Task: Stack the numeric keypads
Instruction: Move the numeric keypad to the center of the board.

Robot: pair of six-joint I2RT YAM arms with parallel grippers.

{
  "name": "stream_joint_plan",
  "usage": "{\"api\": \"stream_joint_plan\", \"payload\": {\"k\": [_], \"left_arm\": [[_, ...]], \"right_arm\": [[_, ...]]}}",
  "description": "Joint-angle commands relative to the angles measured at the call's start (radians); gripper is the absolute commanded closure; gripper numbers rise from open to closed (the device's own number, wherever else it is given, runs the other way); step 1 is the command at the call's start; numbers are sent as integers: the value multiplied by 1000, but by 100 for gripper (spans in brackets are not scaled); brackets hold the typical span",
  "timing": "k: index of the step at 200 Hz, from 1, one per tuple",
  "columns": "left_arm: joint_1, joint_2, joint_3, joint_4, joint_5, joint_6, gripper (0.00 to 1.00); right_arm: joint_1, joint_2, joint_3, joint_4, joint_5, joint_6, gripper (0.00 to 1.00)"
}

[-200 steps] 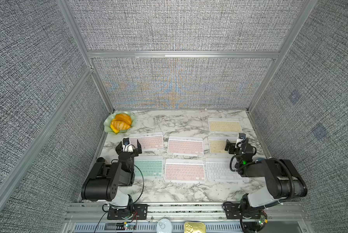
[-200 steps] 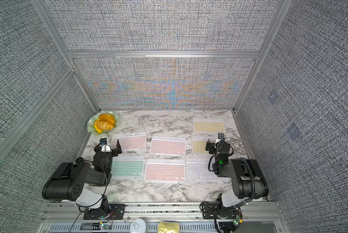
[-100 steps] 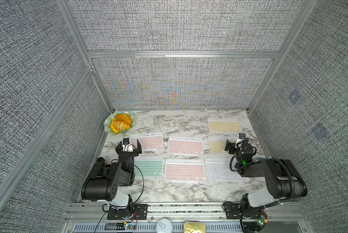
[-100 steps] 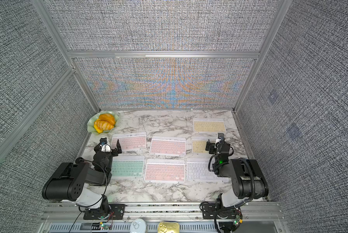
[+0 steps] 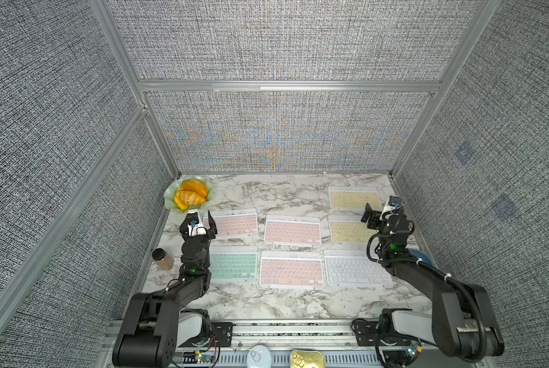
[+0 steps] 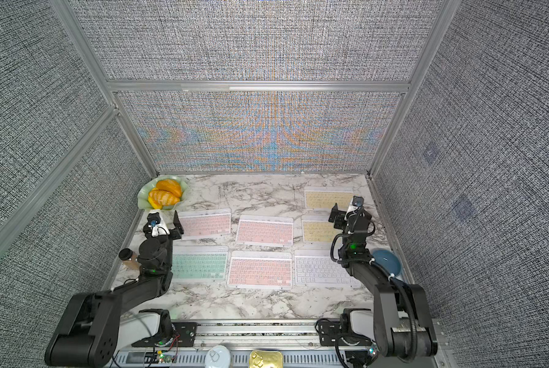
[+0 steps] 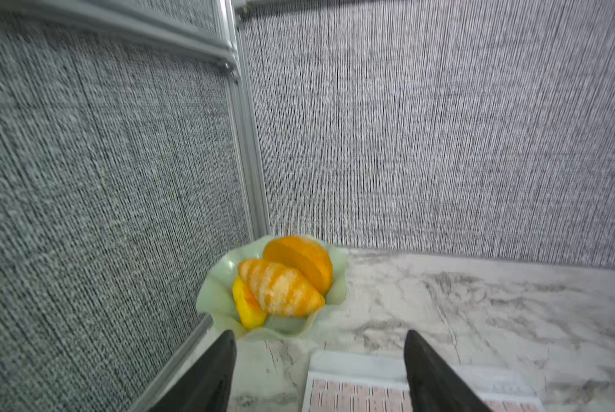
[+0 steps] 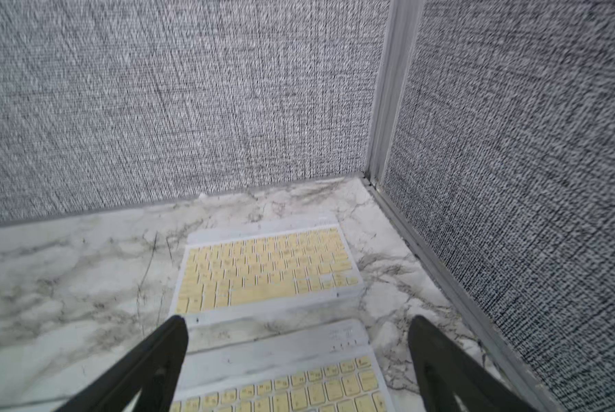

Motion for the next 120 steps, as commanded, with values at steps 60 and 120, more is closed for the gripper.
{"api": "stream_joint_plan", "payload": {"k": [60, 120], "left_arm": [[-4, 112, 523, -859, 222, -316, 29], [-61, 250, 680, -994, 271, -319, 31]], "right_arm": [[3, 331, 600, -739, -92, 202, 9], [4, 686, 1000, -1010, -156, 222, 14]]}}
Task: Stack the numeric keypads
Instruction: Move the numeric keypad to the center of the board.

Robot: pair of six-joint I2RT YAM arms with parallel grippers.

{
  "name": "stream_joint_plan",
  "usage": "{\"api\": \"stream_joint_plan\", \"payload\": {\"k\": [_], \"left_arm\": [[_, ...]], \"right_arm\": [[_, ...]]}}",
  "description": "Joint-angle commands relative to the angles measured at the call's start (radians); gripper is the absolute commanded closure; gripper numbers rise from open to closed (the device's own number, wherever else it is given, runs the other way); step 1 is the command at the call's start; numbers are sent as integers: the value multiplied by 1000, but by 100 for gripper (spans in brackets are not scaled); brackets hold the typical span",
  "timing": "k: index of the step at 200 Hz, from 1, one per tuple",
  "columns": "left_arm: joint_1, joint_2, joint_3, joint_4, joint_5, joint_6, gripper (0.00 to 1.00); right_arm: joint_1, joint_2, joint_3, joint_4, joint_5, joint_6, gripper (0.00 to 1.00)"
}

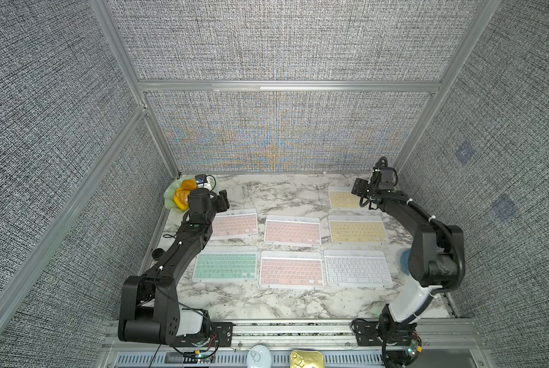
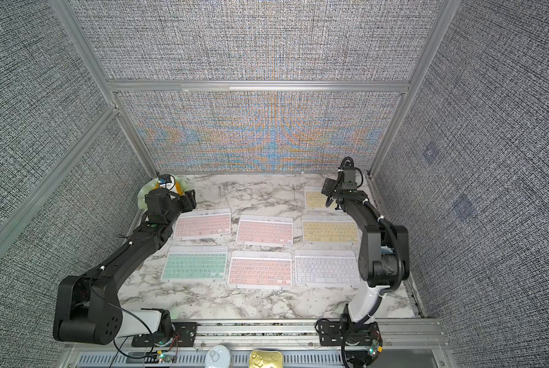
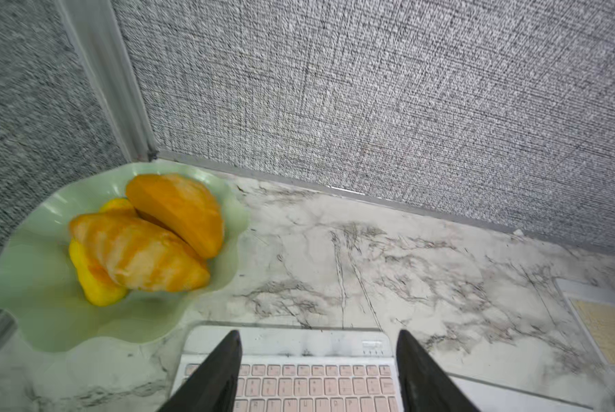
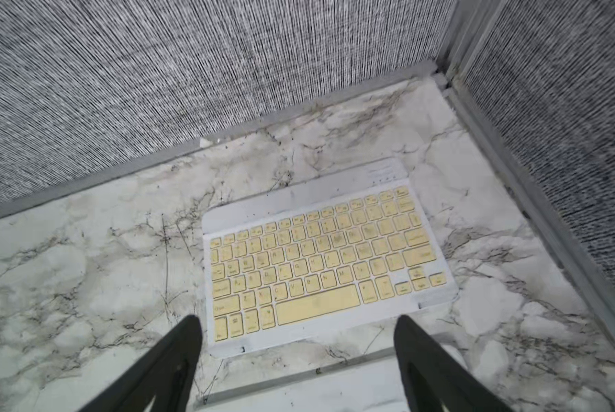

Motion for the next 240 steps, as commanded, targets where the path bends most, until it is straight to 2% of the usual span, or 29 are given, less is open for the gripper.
{"api": "stream_joint_plan", "payload": {"k": [1, 52, 132, 240], "left_arm": [[-19, 36, 41, -85, 35, -9, 31], [-66, 145, 130, -92, 89, -12, 32], [-105, 245, 210, -75, 139, -17, 32], [-121, 270, 225, -84, 139, -16, 31]], "right_arm": [[1, 100, 115, -178, -39, 33, 14], [2, 279, 268, -248, -93, 77, 16], [16, 420, 397, -299, -125, 96, 16], [60, 469, 398, -296, -137, 108, 16]]}}
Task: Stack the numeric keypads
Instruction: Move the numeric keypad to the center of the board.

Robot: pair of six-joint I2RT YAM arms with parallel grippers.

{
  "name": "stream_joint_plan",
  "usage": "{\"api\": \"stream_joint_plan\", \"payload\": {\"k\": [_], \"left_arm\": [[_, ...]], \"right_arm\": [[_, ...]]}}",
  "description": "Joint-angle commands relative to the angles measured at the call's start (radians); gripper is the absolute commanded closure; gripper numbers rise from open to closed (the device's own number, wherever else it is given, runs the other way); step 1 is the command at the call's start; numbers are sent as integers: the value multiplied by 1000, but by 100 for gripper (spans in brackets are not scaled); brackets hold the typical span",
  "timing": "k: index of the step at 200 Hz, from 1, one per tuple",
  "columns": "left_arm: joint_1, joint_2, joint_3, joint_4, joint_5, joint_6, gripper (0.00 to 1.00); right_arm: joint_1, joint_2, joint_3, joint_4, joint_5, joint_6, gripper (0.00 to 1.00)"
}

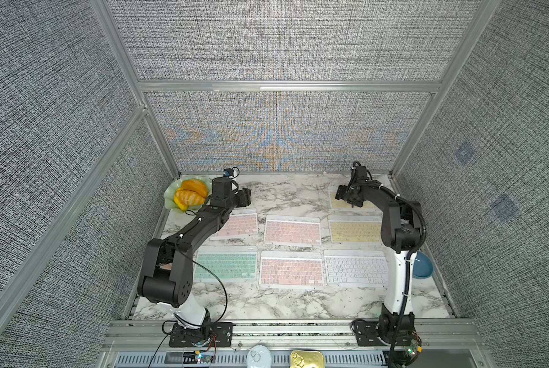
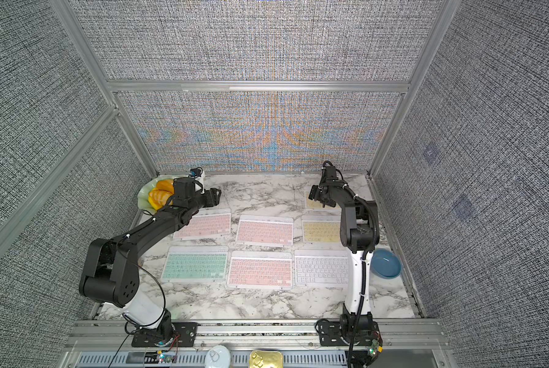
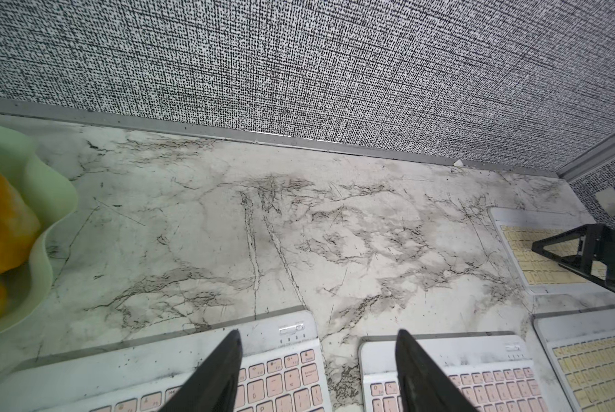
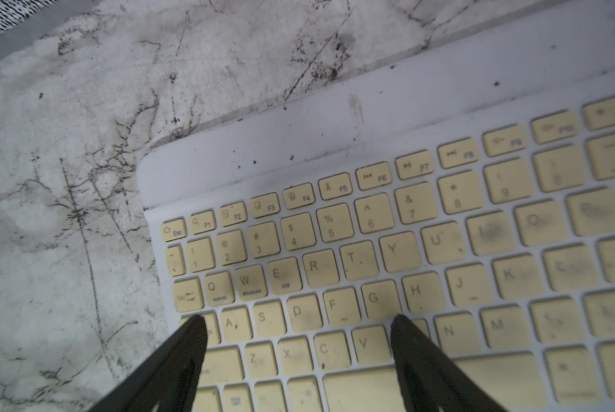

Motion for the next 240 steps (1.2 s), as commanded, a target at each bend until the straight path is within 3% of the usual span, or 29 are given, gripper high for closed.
{"api": "stream_joint_plan", "payload": {"k": [1, 240], "left_arm": [[0, 2, 5, 7, 5, 3, 31], [-48, 64, 50, -8, 34, 23, 32]], "right_arm": [[16, 6, -5, -26, -21, 24, 16], [224, 46, -6, -5, -25, 16, 18]]}}
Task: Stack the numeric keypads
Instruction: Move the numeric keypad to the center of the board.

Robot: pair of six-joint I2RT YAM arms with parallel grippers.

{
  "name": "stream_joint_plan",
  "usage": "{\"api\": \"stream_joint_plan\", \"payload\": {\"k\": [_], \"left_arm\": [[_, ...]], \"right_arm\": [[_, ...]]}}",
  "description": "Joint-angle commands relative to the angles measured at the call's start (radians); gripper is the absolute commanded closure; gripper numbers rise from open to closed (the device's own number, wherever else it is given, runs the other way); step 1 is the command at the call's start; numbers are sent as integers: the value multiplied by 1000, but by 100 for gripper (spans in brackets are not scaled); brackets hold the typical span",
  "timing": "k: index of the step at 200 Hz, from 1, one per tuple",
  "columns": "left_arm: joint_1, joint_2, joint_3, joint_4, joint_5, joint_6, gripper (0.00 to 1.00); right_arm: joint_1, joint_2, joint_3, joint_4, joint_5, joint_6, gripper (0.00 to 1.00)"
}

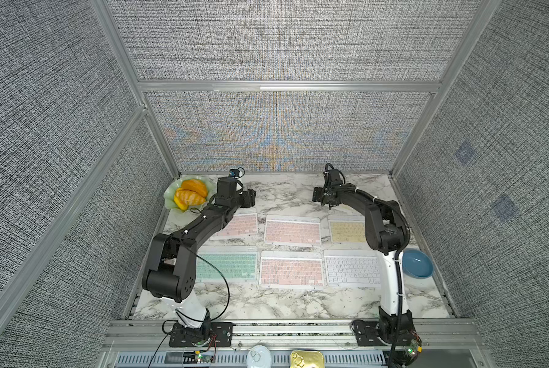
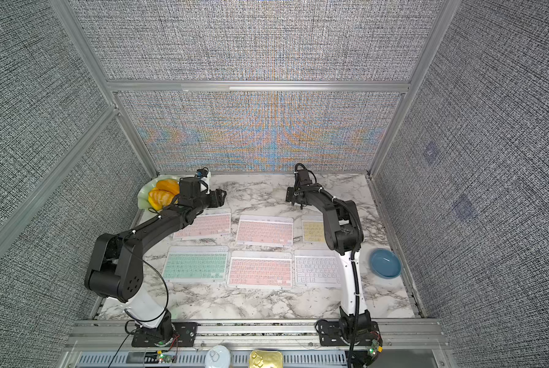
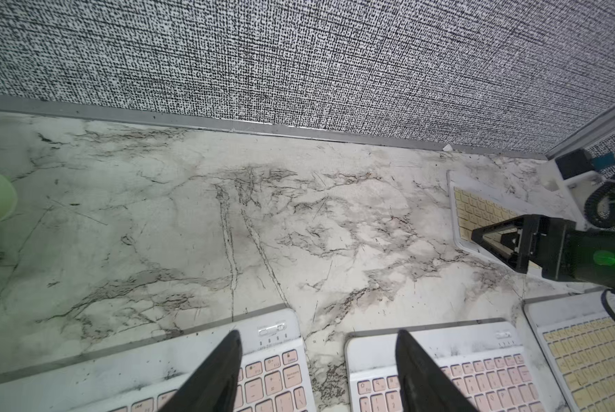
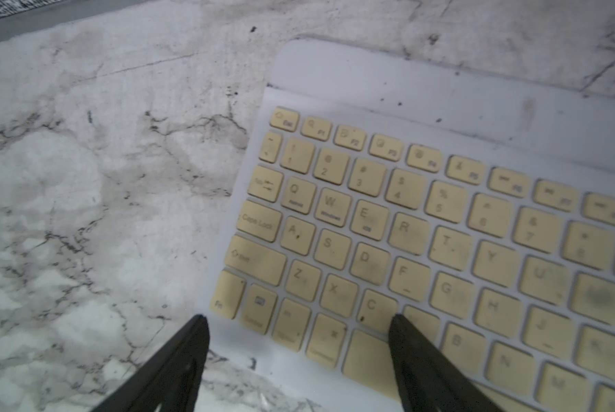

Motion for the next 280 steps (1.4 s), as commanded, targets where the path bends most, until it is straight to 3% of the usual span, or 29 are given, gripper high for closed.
{"api": "stream_joint_plan", "payload": {"k": [1, 54, 144, 280], "left_arm": [[-11, 11, 16, -2, 13, 11, 32], [-24, 29, 31, 5, 27, 3, 31], [-24, 57, 48, 4, 35, 2, 31], [-25, 38, 26, 3, 32, 3, 31]], "right_arm": [[11, 8, -10, -113, -66, 27, 18], [-13, 5, 67, -99, -69, 25, 18], [-34, 188, 334, -182, -85, -10, 17], [84, 141, 190, -89, -167, 45, 17]]}}
